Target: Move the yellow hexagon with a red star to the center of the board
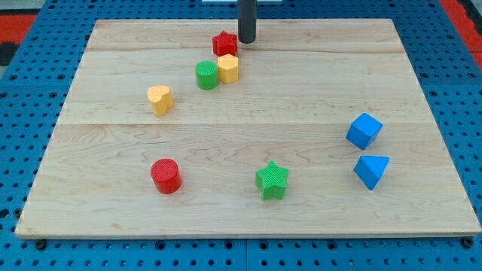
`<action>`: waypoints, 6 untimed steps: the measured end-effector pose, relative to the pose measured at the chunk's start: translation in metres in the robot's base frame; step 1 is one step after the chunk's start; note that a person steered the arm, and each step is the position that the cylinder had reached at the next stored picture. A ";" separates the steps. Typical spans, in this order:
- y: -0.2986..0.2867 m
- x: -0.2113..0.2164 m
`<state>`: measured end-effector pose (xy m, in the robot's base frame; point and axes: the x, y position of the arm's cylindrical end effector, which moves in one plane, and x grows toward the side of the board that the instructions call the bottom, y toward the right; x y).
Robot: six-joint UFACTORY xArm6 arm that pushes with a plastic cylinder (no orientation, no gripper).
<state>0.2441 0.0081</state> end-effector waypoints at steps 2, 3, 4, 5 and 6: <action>-0.002 0.004; 0.012 -0.014; -0.041 -0.026; -0.041 0.041; -0.010 0.100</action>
